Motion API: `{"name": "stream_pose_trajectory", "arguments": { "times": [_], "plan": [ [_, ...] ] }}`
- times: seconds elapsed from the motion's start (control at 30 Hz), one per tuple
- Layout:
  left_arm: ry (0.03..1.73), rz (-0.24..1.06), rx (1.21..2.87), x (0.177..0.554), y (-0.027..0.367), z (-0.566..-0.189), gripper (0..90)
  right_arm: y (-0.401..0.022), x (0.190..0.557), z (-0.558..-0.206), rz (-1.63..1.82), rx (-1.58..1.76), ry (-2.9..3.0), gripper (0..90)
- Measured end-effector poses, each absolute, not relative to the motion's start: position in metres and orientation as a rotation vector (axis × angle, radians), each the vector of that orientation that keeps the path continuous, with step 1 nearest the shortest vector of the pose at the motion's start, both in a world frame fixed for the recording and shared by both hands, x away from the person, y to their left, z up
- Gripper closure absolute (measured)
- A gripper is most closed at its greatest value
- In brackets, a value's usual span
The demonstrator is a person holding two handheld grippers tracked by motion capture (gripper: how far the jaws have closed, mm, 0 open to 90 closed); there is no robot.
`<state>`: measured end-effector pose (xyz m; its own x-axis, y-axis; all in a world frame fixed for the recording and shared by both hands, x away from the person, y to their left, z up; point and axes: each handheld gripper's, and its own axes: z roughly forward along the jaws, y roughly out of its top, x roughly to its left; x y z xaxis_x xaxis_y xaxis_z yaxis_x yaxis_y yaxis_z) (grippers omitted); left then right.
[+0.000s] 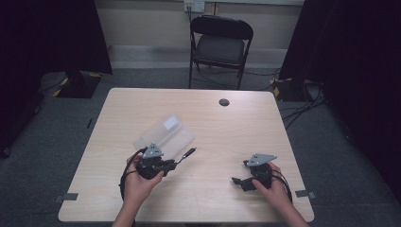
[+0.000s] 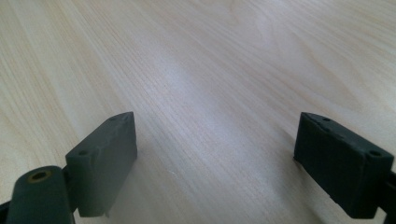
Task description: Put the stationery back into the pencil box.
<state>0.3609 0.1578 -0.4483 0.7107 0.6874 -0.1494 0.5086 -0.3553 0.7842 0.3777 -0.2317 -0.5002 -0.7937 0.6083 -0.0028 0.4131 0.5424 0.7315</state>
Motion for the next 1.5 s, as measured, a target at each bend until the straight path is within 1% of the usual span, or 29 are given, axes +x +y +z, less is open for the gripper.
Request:
{"name": "stream_pose_trajectory", "arguments": {
  "times": [0.97, 1.5],
  "plan": [
    [0.957, 0.274, 2.015, 0.383, 0.148, -0.45, 80.2, -0.232, 0.378, -0.5, 1.097, 0.855, 2.525, 12.5],
    [0.947, 0.297, 2.04, 0.395, 0.138, -0.444, 80.1, -0.232, 0.378, -0.5, 1.097, 0.855, 2.525, 12.5]
  ]
}}
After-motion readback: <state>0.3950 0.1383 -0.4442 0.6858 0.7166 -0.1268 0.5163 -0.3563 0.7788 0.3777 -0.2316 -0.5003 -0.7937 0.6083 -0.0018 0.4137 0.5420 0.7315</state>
